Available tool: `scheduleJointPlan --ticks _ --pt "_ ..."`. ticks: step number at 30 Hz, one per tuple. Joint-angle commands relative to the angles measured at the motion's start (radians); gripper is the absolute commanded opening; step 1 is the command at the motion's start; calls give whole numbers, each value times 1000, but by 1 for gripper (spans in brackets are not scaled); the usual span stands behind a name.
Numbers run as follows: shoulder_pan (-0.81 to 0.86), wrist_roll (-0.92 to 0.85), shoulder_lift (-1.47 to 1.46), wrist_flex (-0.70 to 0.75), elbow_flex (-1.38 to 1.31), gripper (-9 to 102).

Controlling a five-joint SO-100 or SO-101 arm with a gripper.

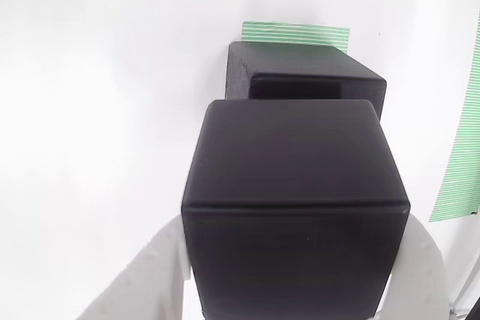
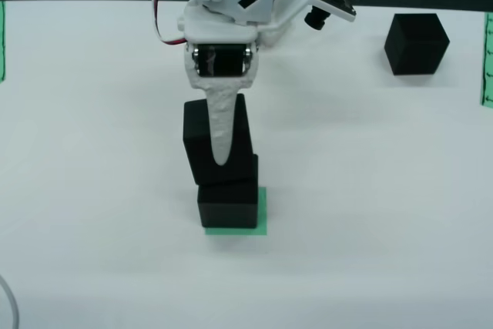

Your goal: Stack 3 Blocks on the chosen place.

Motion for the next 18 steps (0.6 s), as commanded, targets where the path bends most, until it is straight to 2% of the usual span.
scheduleJointPlan --ticks 1,8,18 --pt "-2 9 -9 -8 -32 21" --pt "-3 8 -34 17 -140 21" --pt "-28 0 -92 17 -147 21"
